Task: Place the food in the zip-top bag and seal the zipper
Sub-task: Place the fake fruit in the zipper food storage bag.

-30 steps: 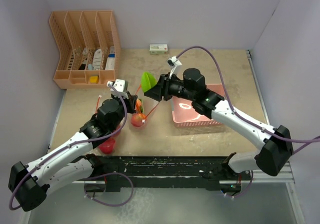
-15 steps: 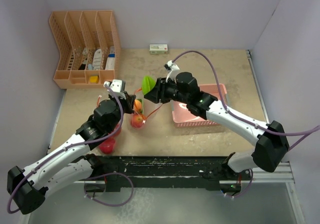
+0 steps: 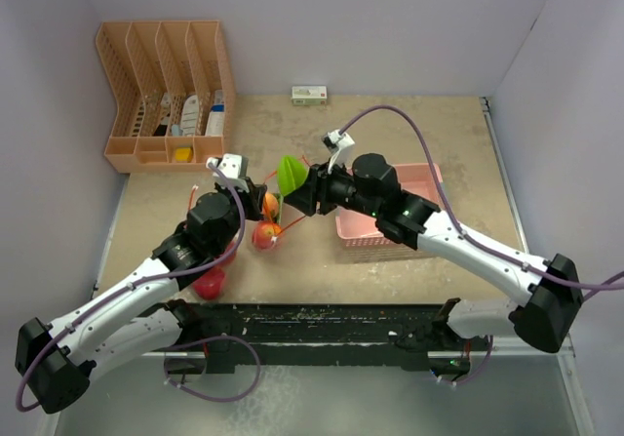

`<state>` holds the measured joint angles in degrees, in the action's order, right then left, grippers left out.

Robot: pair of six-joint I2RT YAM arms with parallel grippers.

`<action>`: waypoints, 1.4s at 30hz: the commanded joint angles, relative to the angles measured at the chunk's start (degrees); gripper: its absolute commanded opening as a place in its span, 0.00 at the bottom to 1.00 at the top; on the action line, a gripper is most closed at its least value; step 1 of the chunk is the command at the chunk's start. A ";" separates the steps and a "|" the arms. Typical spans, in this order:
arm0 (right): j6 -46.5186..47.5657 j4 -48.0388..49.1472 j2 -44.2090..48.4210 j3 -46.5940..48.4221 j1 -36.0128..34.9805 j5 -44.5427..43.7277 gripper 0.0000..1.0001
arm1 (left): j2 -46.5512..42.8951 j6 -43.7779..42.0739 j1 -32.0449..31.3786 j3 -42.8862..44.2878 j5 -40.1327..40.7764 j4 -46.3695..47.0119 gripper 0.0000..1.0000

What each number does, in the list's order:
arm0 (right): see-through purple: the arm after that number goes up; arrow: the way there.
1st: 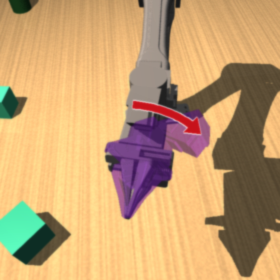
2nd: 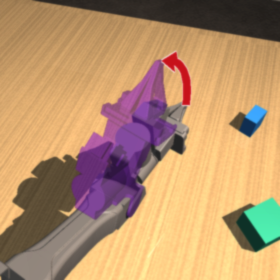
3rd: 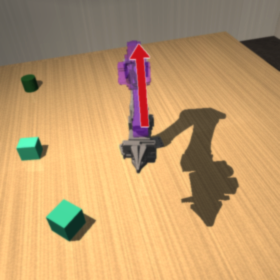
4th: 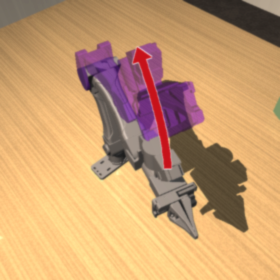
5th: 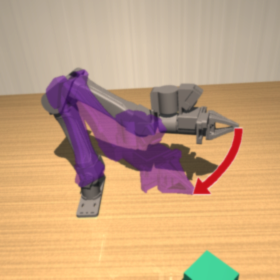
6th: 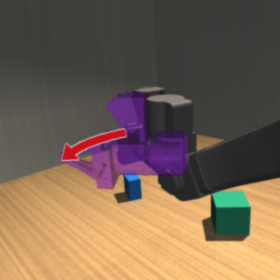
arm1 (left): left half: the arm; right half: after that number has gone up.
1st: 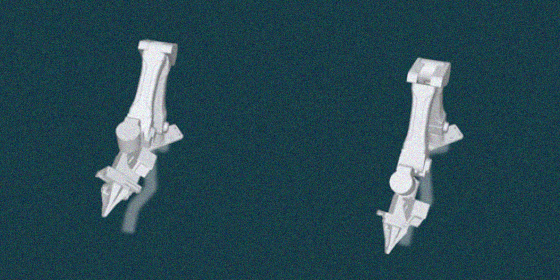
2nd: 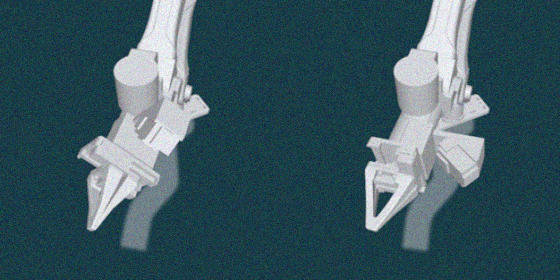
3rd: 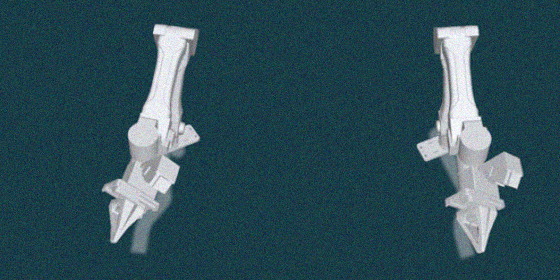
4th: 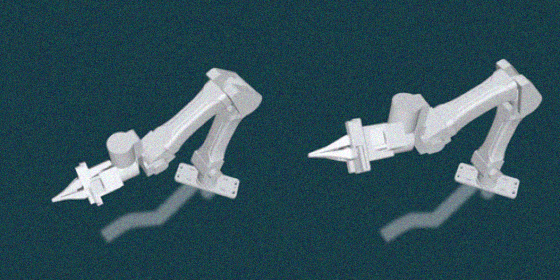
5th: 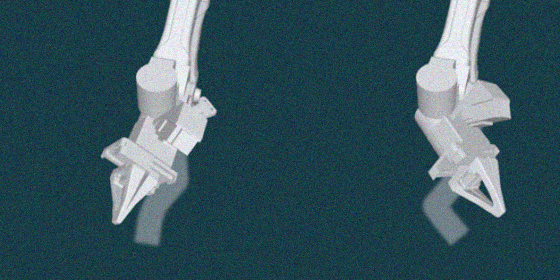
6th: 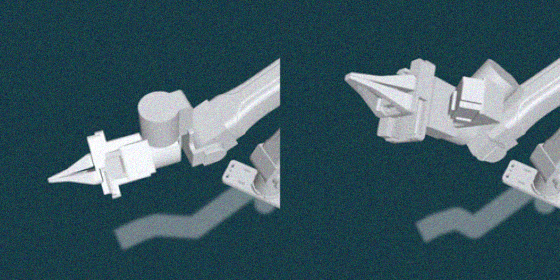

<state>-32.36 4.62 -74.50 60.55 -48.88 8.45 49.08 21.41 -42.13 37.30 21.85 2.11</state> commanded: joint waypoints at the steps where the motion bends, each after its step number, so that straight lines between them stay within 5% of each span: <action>1: 2.93 4.77 4.61 0.36 -0.43 0.29 0.11 | 0.05 -0.15 0.15 2.38 -0.14 3.27 0.00; 17: -1.83 5.93 1.46 -4.50 -0.53 2.82 0.12 | -0.89 -0.35 0.14 2.14 0.13 3.00 0.00; 24: -1.11 1.46 -1.84 -0.67 -0.51 -0.09 0.44 | -0.57 -0.23 0.13 2.42 -0.30 3.02 0.00; 29: -0.62 -0.50 -2.54 0.54 -0.51 -2.19 0.97 | -0.64 -0.31 0.19 2.35 -0.14 3.07 0.00; 42: 3.91 -10.55 4.66 5.77 -0.51 -13.19 0.99 | -0.98 -0.10 0.16 2.64 -1.38 3.09 0.00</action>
<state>-30.33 -1.23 -72.77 61.93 -49.12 2.66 49.17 21.41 -42.13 37.30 21.61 2.37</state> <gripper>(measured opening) 0.994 0.007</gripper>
